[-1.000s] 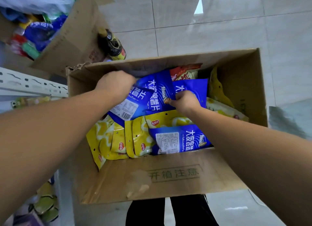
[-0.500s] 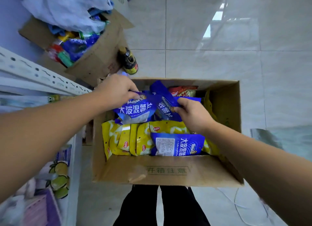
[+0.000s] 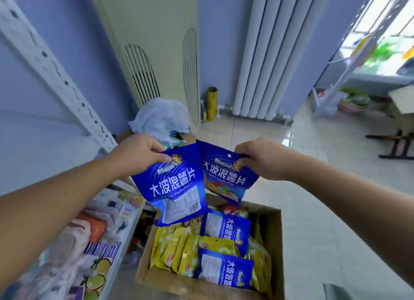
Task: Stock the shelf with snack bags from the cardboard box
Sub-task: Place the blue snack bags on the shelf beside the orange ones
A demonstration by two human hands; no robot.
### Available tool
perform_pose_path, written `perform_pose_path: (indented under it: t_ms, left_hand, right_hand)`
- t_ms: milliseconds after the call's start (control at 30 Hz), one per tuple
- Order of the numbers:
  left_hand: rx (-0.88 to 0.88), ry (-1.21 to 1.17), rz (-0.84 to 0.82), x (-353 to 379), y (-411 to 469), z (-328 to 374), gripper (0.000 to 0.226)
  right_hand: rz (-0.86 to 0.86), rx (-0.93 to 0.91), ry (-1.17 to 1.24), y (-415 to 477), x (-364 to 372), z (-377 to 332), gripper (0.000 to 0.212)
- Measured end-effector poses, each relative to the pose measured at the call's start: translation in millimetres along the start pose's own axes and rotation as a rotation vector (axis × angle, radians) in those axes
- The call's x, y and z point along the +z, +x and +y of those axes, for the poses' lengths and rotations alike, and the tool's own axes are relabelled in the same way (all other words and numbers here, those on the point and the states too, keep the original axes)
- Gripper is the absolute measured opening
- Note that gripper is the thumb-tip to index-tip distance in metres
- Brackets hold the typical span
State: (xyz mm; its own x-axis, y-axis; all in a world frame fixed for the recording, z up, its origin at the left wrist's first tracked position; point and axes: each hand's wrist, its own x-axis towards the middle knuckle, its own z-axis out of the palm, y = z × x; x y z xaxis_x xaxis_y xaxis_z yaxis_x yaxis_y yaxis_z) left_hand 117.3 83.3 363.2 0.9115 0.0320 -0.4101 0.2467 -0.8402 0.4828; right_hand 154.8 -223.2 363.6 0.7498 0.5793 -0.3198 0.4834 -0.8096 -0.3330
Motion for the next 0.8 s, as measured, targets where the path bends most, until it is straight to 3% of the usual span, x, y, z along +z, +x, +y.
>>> perform_pose_path:
  t_ms: [200, 367, 533, 800]
  left_hand:
    - [-0.013, -0.018, 0.257, -92.7, -94.2, 5.3, 0.008]
    - [-0.080, -0.012, 0.447, -143.8, -182.0, -24.2, 0.012]
    - [-0.198, 0.005, 0.572, -175.8, -285.5, -73.0, 0.011]
    - [-0.462, -0.068, 0.713, -178.0, -463.7, -154.1, 0.010]
  right_hand:
    - [0.145, -0.190, -0.198, -6.8, -103.7, -84.4, 0.009]
    - [0.259, -0.334, -0.325, -6.5, -148.1, -161.4, 0.013]
    - [0.327, -0.525, -0.390, -4.5, -160.8, -250.7, 0.013]
    - [0.274, -0.877, -0.360, -19.5, -126.4, -421.6, 0.009]
